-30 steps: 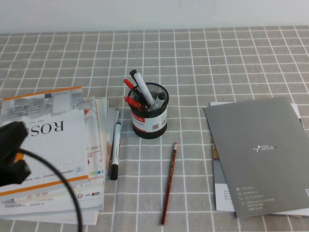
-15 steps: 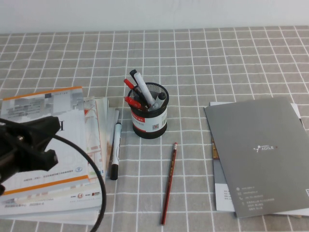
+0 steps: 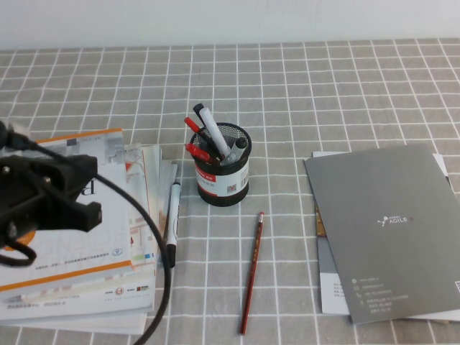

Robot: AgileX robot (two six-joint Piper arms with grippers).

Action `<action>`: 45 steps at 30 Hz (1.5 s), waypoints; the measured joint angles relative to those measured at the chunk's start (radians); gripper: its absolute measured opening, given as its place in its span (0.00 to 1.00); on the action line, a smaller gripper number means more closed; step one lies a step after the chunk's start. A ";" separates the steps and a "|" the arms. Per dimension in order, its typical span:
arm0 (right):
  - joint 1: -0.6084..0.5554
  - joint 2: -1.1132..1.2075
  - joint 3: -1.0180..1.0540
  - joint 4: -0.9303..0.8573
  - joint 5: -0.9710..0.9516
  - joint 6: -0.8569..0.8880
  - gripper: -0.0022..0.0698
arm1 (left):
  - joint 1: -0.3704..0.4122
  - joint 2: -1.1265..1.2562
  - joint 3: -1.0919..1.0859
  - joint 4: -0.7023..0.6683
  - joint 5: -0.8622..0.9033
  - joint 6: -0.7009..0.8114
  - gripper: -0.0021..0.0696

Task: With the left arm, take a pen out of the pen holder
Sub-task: 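Take a marker out of the pen holder and lay it on the table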

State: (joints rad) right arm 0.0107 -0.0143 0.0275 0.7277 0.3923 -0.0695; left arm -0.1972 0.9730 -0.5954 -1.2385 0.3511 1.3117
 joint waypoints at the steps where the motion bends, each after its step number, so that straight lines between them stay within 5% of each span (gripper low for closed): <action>1: 0.000 0.000 0.000 0.000 0.000 0.000 0.01 | -0.016 0.000 -0.011 0.057 -0.020 -0.063 0.03; 9: 0.000 0.000 0.000 0.000 0.000 0.000 0.01 | -0.173 0.007 -0.031 0.728 -0.253 -0.863 0.03; 14: 0.000 0.000 0.000 0.000 0.000 0.000 0.01 | -0.240 0.060 -0.031 1.352 -0.414 -1.475 0.03; 17: 0.000 0.000 0.000 0.000 0.000 0.000 0.01 | -0.241 0.119 -0.031 1.563 -0.560 -1.654 0.03; 21: 0.000 0.000 0.000 0.000 0.000 0.000 0.01 | -0.249 0.233 -0.031 1.647 -0.681 -1.715 0.08; 30: 0.000 0.000 0.000 0.000 0.000 0.000 0.01 | -0.249 0.470 -0.031 1.699 -0.877 -1.727 0.65; 39: 0.000 0.000 0.000 0.000 0.000 0.000 0.01 | -0.220 0.578 0.043 1.663 -1.224 -1.610 0.71; 45: 0.000 0.000 0.000 0.000 0.000 0.000 0.01 | -0.162 0.616 0.075 1.617 -1.304 -1.588 0.71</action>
State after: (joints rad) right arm 0.0107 -0.0143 0.0275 0.7277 0.3923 -0.0695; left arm -0.3595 1.5892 -0.5204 0.3784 -0.9532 -0.2765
